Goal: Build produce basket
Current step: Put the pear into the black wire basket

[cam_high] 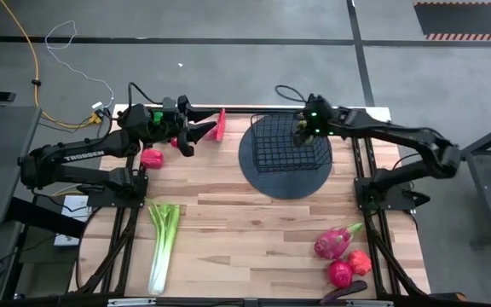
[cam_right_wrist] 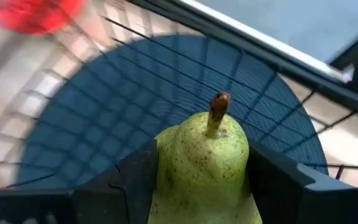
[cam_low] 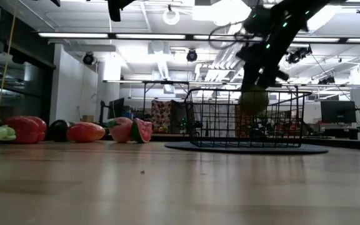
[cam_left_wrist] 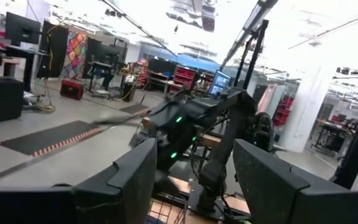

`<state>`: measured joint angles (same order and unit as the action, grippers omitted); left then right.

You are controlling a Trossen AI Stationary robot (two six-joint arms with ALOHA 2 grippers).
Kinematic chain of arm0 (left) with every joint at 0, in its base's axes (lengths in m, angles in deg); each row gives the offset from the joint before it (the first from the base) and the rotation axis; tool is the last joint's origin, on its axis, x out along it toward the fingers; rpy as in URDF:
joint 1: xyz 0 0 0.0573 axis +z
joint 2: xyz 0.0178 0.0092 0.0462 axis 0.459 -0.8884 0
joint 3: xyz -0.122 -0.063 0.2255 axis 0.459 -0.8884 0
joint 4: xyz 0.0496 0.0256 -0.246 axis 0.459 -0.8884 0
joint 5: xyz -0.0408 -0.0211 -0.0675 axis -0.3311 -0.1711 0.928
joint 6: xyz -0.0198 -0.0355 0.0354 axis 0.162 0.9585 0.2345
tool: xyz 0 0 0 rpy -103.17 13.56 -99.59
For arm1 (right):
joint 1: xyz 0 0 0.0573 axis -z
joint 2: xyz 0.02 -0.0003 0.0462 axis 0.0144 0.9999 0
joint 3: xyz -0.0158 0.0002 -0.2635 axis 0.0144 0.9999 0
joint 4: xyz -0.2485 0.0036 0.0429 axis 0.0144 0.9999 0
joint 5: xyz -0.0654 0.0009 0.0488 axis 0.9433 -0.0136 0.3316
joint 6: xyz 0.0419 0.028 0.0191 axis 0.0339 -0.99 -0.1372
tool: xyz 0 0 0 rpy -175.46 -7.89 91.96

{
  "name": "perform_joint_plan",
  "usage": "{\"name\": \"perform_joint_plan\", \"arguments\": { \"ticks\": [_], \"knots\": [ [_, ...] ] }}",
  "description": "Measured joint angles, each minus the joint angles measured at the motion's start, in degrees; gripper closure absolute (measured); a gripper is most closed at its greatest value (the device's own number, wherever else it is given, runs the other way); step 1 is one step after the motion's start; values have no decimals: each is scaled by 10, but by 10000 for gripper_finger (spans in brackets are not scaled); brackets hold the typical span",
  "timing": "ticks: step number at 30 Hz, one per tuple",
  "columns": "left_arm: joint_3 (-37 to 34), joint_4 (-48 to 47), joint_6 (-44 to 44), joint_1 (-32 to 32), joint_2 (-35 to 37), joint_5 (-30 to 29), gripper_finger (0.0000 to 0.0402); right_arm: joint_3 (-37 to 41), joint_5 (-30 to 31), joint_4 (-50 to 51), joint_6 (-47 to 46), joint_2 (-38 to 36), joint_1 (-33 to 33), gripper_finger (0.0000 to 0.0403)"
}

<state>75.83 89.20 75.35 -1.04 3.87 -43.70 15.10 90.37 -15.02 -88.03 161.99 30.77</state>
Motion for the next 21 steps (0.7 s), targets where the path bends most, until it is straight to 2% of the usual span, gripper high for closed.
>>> {"name": "perform_joint_plan", "arguments": {
  "ticks": [4,10,21],
  "knots": [
    [0,0,-7,1,-1,-5,202,-13,53,4,-57,65,0,193],
    [0,0,-27,1,-1,-5,202,-25,91,9,-134,120,0,192],
    [0,0,-41,1,2,-7,202,-25,99,19,-234,146,0,192]
  ]
}}
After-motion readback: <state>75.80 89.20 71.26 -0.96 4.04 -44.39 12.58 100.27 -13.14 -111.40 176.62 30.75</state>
